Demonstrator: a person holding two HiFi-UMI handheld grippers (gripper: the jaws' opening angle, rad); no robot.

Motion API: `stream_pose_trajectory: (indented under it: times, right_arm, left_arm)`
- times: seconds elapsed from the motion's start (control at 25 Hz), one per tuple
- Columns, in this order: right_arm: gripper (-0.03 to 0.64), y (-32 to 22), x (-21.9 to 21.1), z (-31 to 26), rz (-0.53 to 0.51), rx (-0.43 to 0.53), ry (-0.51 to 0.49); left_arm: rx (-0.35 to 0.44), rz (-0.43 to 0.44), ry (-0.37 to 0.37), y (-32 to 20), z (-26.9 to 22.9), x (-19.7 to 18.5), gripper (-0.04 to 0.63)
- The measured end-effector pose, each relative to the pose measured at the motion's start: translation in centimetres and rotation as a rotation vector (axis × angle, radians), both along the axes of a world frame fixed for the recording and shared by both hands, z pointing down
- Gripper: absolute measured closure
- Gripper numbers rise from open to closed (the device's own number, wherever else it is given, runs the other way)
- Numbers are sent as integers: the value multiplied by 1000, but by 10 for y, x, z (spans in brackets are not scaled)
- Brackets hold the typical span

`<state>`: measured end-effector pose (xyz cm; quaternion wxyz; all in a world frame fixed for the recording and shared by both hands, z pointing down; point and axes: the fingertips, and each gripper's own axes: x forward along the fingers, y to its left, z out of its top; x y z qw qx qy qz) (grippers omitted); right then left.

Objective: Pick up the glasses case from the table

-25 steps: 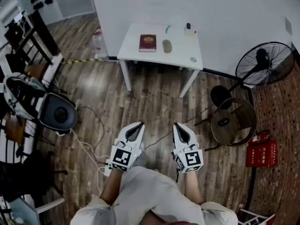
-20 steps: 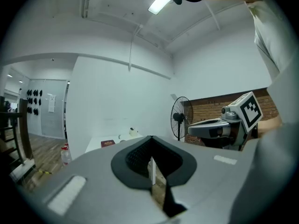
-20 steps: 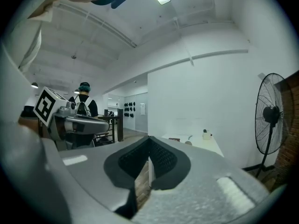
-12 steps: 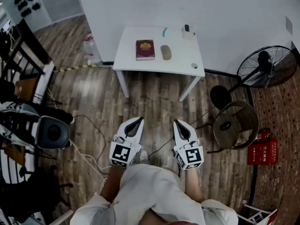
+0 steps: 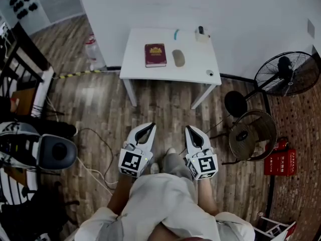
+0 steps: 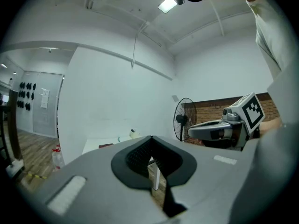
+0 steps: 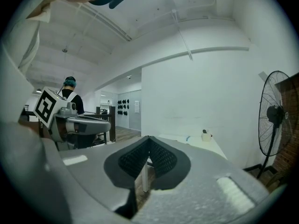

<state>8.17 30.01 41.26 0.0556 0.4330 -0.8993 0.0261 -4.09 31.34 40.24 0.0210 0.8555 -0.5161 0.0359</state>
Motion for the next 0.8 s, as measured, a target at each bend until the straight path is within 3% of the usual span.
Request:
stream_pose_trajectory:
  times: [0.4, 0.8]
  right_arm:
    - [612, -63, -5, -4, -12, 23, -16]
    - [612, -159, -6, -7, -58, 11, -32]
  left_arm:
    - [25, -18, -2, -59, -5, -7, 577]
    - [5, -62, -15, -148, -8, -7, 577]
